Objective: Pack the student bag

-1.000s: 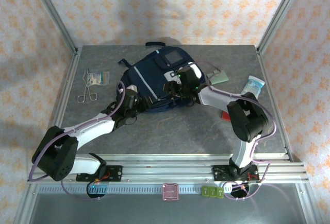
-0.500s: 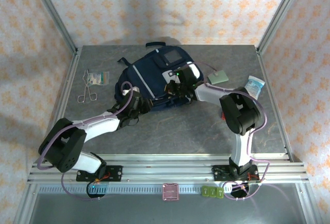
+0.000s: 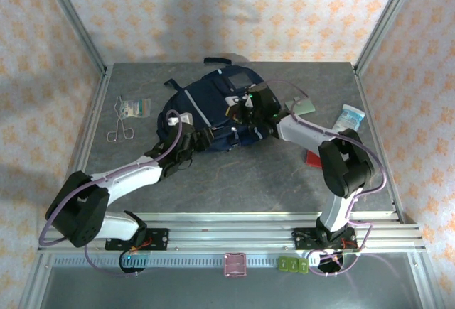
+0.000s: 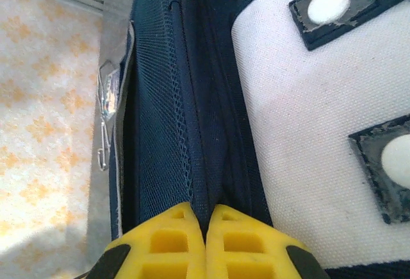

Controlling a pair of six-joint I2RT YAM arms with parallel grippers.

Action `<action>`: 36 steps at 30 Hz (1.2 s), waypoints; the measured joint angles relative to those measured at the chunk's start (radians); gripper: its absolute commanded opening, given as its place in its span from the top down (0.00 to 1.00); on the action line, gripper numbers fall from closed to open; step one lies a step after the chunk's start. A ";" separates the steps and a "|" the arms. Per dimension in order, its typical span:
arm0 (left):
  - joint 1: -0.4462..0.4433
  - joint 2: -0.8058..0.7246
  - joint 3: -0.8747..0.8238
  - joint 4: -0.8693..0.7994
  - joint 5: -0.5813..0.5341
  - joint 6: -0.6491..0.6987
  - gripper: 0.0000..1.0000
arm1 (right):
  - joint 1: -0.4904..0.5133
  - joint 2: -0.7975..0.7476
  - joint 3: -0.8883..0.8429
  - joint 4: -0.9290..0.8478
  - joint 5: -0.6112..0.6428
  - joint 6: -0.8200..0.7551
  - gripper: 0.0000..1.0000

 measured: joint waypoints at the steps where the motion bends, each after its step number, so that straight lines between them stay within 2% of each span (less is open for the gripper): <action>1: -0.008 0.000 0.013 0.000 -0.014 0.005 0.37 | 0.000 -0.002 -0.003 0.002 -0.001 0.011 1.00; 6: -0.060 0.025 0.083 -0.024 -0.120 0.021 0.32 | 0.000 -0.003 -0.005 0.031 0.004 0.054 1.00; 14: -0.134 0.206 0.232 -0.132 -0.327 0.010 0.25 | 0.003 -0.003 -0.007 0.064 0.039 0.088 1.00; 18: -0.141 0.249 0.270 -0.148 -0.378 0.000 0.25 | 0.010 -0.003 -0.027 0.094 0.064 0.095 1.00; 24: -0.143 0.285 0.311 -0.198 -0.405 -0.010 0.44 | 0.024 -0.006 -0.063 0.142 0.097 0.106 1.00; 28: -0.142 0.285 0.306 -0.191 -0.403 -0.003 0.61 | 0.029 -0.011 -0.066 0.145 0.097 0.106 1.00; 29: -0.142 0.275 0.286 -0.173 -0.399 -0.002 0.62 | 0.032 -0.014 -0.066 0.140 0.096 0.105 1.00; 31: -0.142 0.241 0.232 -0.140 -0.392 0.000 0.61 | 0.037 -0.018 -0.066 0.129 0.084 0.106 1.00; 33: -0.137 0.206 0.183 -0.121 -0.388 0.000 0.56 | 0.043 -0.024 -0.066 0.117 0.072 0.106 1.00; 36: -0.124 0.166 0.138 -0.112 -0.378 0.005 0.38 | 0.048 -0.029 -0.066 0.105 0.061 0.106 1.00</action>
